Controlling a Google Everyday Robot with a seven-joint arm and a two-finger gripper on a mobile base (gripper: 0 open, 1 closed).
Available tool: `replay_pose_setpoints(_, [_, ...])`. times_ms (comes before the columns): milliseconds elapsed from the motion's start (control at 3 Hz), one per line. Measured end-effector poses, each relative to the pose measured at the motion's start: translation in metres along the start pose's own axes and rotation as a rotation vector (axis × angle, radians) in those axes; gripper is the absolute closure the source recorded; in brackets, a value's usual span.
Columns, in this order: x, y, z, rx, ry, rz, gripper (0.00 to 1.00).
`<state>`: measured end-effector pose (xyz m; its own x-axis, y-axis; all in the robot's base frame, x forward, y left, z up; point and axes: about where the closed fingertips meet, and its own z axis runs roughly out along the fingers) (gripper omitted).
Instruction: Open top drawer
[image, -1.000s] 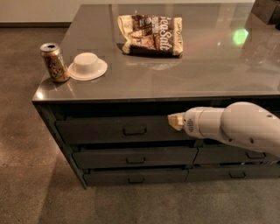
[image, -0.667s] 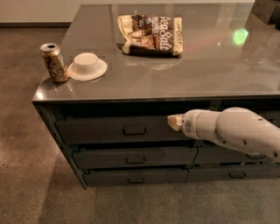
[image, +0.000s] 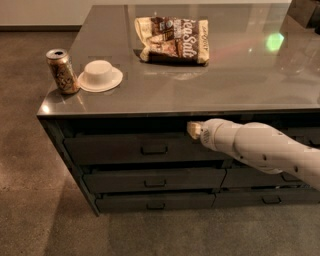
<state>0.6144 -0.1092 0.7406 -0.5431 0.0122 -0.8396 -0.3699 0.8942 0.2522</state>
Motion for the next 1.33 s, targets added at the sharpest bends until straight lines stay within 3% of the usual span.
replay_pose_setpoints(333, [-0.008,0.002,0.018,0.007,-0.023,0.009,1.0])
replay_pose_setpoints(1333, [0.01,0.0,0.059,0.047,0.035,0.009,1.0])
